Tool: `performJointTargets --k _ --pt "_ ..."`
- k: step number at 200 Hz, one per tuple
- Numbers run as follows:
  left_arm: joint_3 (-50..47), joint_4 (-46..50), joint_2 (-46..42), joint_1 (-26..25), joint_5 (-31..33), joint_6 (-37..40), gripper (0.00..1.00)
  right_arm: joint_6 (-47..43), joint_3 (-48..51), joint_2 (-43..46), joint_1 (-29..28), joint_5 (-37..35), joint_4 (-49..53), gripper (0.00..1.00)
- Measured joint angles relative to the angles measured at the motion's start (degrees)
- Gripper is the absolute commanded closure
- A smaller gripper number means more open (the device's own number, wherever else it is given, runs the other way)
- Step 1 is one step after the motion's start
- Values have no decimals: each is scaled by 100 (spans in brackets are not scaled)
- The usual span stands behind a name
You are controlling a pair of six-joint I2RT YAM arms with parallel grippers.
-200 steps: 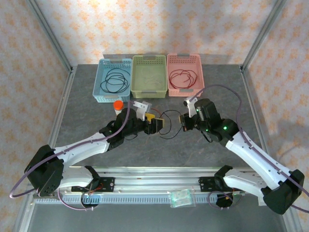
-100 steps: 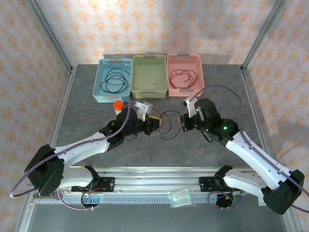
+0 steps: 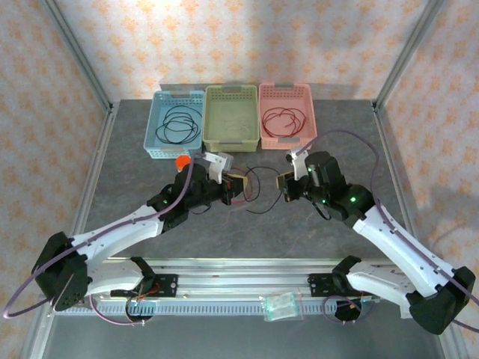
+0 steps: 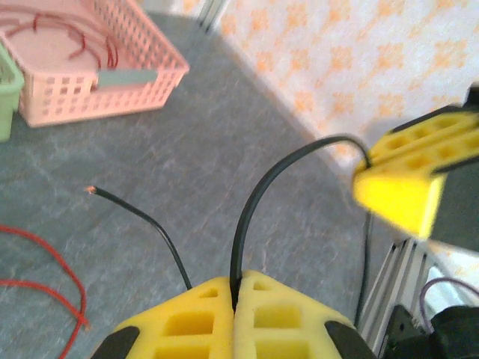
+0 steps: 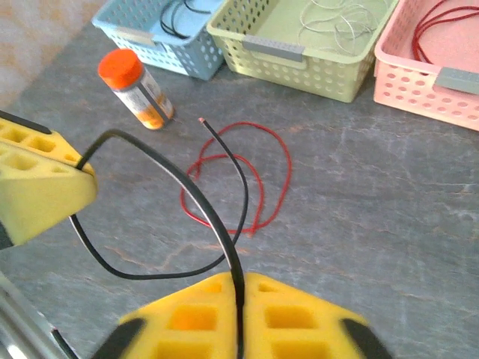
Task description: Untangle the cables
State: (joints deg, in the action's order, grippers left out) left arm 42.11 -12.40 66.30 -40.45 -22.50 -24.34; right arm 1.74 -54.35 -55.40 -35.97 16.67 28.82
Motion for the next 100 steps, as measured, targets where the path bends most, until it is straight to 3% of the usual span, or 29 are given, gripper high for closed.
performJointTargets --k 20,58,70,100 --pt "245 199 -260 2 188 2 100 118 -7 52 0 98 -236 38" --pt "671 564 -476 197 540 2 100 264 -72 52 0 68 -785 35" --pt "772 662 -479 374 634 2 100 361 -87 28 0 26 -1014 28" --pt "960 824 -417 925 778 2 100 686 -83 -76 0 76 -1818 27"
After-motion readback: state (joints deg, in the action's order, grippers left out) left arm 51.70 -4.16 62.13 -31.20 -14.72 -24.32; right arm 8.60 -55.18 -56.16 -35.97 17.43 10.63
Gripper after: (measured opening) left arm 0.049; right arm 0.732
